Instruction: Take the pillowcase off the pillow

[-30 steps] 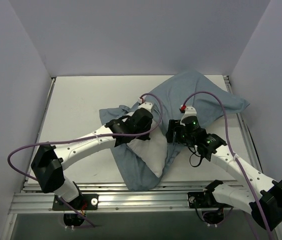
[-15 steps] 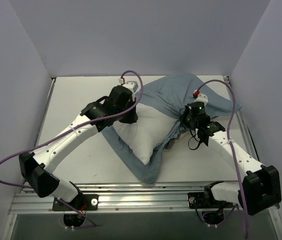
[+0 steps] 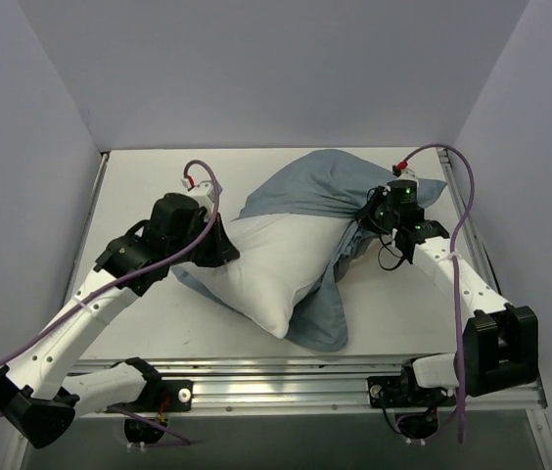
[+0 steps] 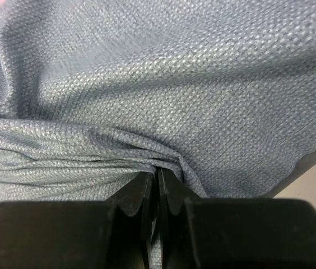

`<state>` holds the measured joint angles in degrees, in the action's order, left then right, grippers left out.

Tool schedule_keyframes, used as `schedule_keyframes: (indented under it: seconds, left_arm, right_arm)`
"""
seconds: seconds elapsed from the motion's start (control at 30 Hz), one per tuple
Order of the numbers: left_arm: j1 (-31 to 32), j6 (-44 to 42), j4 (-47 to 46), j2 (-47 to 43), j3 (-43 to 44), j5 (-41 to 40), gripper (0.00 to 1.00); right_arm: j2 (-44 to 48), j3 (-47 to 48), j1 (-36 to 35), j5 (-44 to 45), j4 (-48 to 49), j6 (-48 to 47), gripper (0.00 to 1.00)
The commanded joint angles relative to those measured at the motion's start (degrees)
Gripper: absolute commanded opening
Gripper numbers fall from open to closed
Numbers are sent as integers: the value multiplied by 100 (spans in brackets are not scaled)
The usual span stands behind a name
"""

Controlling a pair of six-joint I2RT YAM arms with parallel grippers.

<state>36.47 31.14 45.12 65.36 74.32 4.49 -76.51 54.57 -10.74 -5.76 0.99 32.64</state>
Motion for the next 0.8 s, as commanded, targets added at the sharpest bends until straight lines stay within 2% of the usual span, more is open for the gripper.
schedule_keyframes:
  seconds: [0.0,0.07,0.1,0.13,0.17,0.2,0.23,0.27,0.47,0.6,0.77]
  left_arm:
    - [-123,208,165,-665,-689,209,2]
    - [27,454,-310,-805,-1305,359,4]
    - [53,507,-398,-823,-1411,412,30]
    - [62,560,-443,-850,-1447,395,41]
    - [53,560,-408,-858,-1447,351,52]
    - [36,543,-364,-859,-1325,246,82]
    - [18,473,-225,-824,-1211,-7,91]
    - [-17,420,-128,-780,-1079,-131,97]
    - [-596,34,-21,-411,-138,-353,94]
    - [-1018,-160,-310,125,64,-29,94]
    - [-1203,-117,-644,925,-223,587,94]
  right_arm:
    - [83,-121,486,834,164,-495,0]
    - [329,-200,205,673,129,-662,3]
    - [408,-227,117,638,16,-715,7]
    - [496,-279,12,637,-55,-776,11]
    - [679,-306,-181,472,-108,-812,20]
    - [760,-324,-252,444,-404,-899,26]
    - [978,-367,-314,348,-503,-944,31]
    - [1085,-394,-358,295,-591,-961,42]
    - [1761,-202,-587,-336,-1083,-1172,69]
    - [1719,280,-779,-496,-1145,-1427,77]
    - [911,1195,-1280,-558,-1119,-1839,81]
